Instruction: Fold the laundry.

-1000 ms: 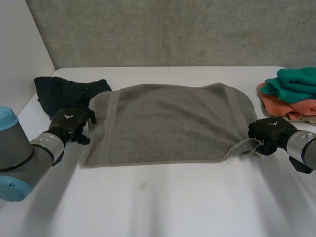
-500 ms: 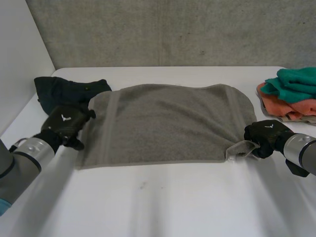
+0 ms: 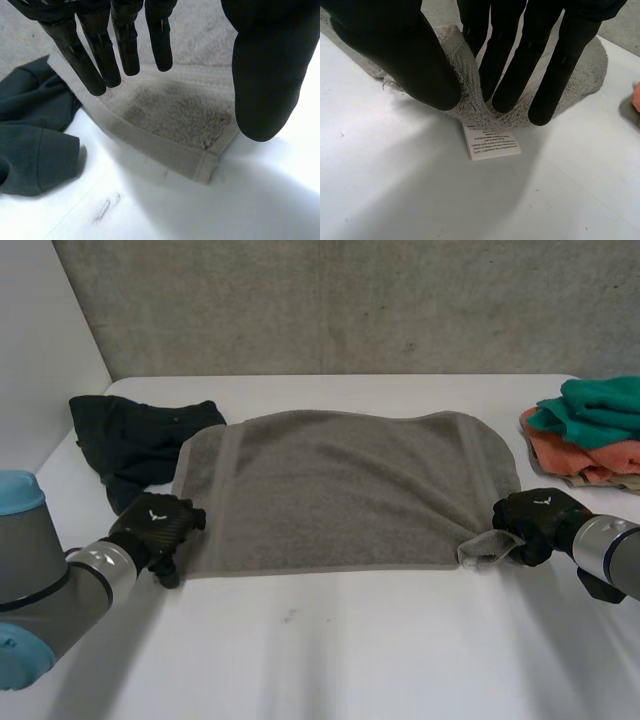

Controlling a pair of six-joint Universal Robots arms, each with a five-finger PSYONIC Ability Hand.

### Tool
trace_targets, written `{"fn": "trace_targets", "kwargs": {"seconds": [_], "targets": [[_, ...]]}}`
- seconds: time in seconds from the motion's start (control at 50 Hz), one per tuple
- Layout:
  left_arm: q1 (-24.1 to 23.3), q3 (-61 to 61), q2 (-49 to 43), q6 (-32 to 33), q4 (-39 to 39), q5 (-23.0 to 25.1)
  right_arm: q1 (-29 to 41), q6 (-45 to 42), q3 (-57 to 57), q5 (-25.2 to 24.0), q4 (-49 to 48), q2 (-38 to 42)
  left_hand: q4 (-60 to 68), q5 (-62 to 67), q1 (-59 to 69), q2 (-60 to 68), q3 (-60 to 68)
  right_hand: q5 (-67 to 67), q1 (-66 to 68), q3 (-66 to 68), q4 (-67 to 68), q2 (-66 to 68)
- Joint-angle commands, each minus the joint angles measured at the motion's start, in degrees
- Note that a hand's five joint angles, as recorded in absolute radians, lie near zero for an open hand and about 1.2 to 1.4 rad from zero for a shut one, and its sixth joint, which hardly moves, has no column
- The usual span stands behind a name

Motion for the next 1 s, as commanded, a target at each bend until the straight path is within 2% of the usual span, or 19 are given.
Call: {"fn": "trace_targets", "kwargs": {"seconds": [0.02,0.36,0.5,0.6,0.64,0.68,0.76,0.84,0.92,1.0], "targets": [[0.23,2.28,-2.91,0.1,1.54,-0.43,-0.13,-0.16,0.15,-0.14,-0.01,0.17,2.78,3.31,1.76,2.16,1.94,12.05,15.72,11.62,11.48,12.65],[-1.52,8.87,-8.45,0.45,2.59,-2.27,0.13,-0.86,1.03,-0.14,-0.1,0.17,5.65,6.17,4.62,5.02,4.8,12.05,15.72,11.62,11.48,12.65],[-2.22,12.03,-9.51,0.01,3.03,-2.98,0.13,-0.86,1.12,-0.14,-0.01,0.0,14.21,14.74,13.19,13.59,13.37,12.05,15.72,11.62,11.48,12.65],[-2.93,14.41,-11.26,-0.96,3.47,-3.15,0.13,-0.86,1.12,-0.14,-0.01,0.0,26.82,27.34,25.79,26.19,25.97,12.05,15.72,11.62,11.48,12.65],[-3.02,15.2,-12.05,-1.13,3.21,-3.07,0.22,-0.86,1.12,-0.14,-0.01,-0.18,44.93,45.46,43.91,44.31,44.09,12.05,15.72,11.62,11.48,12.65],[-3.1,15.2,-12.14,-1.31,2.95,-3.24,0.22,-0.86,1.12,-0.05,-0.01,-0.18,55.56,56.09,54.54,54.94,54.72,12.05,15.72,11.62,11.48,12.65],[-3.28,13.71,-9.87,-2.01,1.81,-4.29,0.04,-0.95,0.68,0.3,0.16,-0.7,55.76,56.28,54.73,55.13,54.91,12.05,15.72,11.62,11.48,12.65],[-3.37,9.32,-3.11,-3.68,0.66,-4.91,-0.57,-1.91,-0.37,0.39,1.74,-2.98,55.76,56.28,54.73,55.13,54.91,12.05,15.72,11.62,11.48,12.65],[-3.63,3.53,5.94,-4.3,-2.58,-4.82,-1.54,-7.25,-2.22,0.65,9.01,-5.8,55.76,56.28,54.73,55.13,54.91,12.05,15.72,11.62,11.48,12.65],[-3.11,1.14,7.46,-3.16,-8.02,-4.21,-2.07,-15.42,-4.67,1.62,18.93,-5.19,55.76,56.28,54.73,55.13,54.91,12.05,15.72,11.62,11.48,12.65]]}}
